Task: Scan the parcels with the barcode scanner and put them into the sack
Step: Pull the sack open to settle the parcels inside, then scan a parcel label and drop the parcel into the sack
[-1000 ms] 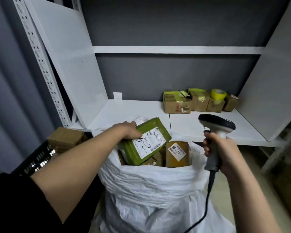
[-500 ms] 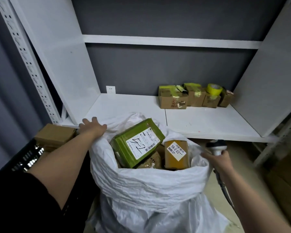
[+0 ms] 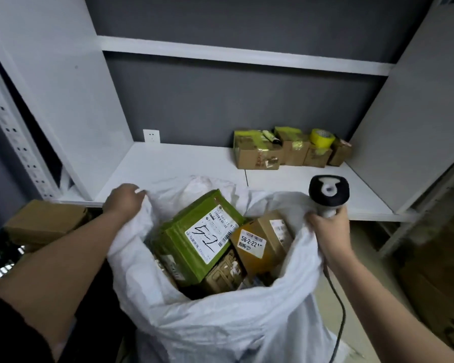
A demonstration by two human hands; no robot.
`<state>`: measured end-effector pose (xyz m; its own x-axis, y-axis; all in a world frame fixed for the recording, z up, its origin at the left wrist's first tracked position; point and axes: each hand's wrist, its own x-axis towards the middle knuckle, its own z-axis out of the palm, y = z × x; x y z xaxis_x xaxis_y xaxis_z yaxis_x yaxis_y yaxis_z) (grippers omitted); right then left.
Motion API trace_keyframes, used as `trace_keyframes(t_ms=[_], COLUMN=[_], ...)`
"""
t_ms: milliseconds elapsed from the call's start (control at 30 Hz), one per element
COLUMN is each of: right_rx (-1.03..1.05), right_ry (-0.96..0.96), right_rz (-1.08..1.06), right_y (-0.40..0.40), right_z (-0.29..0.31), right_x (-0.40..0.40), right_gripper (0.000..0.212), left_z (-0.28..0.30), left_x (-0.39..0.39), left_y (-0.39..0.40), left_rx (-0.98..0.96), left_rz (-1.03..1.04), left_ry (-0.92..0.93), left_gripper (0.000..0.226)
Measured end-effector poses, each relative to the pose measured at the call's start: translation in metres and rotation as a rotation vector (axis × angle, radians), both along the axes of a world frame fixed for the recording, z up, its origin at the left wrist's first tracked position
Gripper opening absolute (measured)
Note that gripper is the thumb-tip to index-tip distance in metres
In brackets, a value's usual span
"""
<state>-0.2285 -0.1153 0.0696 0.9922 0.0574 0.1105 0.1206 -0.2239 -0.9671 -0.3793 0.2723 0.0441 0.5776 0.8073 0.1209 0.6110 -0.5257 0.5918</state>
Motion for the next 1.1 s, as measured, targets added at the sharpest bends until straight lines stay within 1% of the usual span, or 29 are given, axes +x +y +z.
trace_keyframes(t_ms=[67,100,133,200,267,333,367,433,500,600,733,800,867,900,967,1000,1033,1100], right_rx=[-0.019,-0.032,-0.038,-0.068,-0.061,0.016,0.045,0.03,-0.074,-0.225,-0.266,-0.291,-0.3,-0.304,-0.318,-0.328,-0.344,-0.381], right_ry=[-0.079,-0.13,-0.184,-0.257,-0.294,-0.312,-0.294,-0.228,-0.182,-0.168,-0.143,-0.127,-0.101,-0.082,-0.054,-0.053,-0.061,-0.096], right_rz=[0.001,-0.006,-0.019,-0.085,-0.152,-0.232,-0.271,-0.315,-0.297,-0.241,-0.218,-0.191,-0.155,-0.14,-0.133,-0.138,-0.146,-0.158], right_y=[0.002,0.002,-0.001,-0.01,-0.023,-0.034,-0.038,-0.044,-0.048,-0.054,-0.057,-0.056,-0.053,-0.051,-0.05,-0.05,-0.052,-0.059], right_z=[0.034,0.051,0.07,0.103,0.127,0.142,0.145,0.141,0.126,0.101,0.084,0.082,0.08,0.08,0.085,0.089,0.093,0.105], right_x=[0.004,0.01,0.016,0.03,0.042,0.05,0.053,0.053,0.05,0.036,0.023,0.02,0.018,0.017,0.012,0.009,0.004,-0.003], right_gripper=[0.047,0.049,0.049,0.047,0.049,0.052,0.052,0.049,0.045,0.038,0.037,0.039,0.038,0.038,0.039,0.04,0.041,0.043], left_z=[0.034,0.052,0.073,0.112,0.139,0.153,0.155,0.155,0.15,0.124,0.11,0.109,0.107,0.106,0.102,0.101,0.102,0.097], left_x=[-0.002,-0.003,-0.004,-0.007,-0.015,-0.026,-0.033,-0.042,-0.049,-0.058,-0.074,-0.078,-0.08,-0.081,-0.081,-0.082,-0.085,-0.092], left_y=[-0.004,-0.006,-0.008,-0.013,-0.015,-0.014,-0.014,-0.014,-0.017,-0.023,-0.028,-0.027,-0.033,-0.042,-0.056,-0.063,-0.071,-0.077], left_rx=[0.004,-0.033,-0.051,-0.087,-0.066,-0.023,-0.031,-0.084,-0.117,-0.157,-0.192,-0.251,-0.364,-0.427,-0.507,-0.528,-0.533,-0.528], left_rz=[0.115,0.188,0.258,0.363,0.421,0.44,0.415,0.355,0.338,0.324,0.363,0.327,0.219,0.171,0.149,0.164,0.192,0.247], left_ry=[-0.152,-0.246,-0.357,-0.516,-0.64,-0.707,-0.704,-0.642,-0.579,-0.474,-0.332,-0.316,-0.328,-0.324,-0.309,-0.321,-0.338,-0.392], left_gripper=[0.032,0.033,0.032,0.033,0.036,0.038,0.038,0.037,0.036,0.038,0.04,0.039,0.036,0.04,0.061,0.072,0.077,0.084])
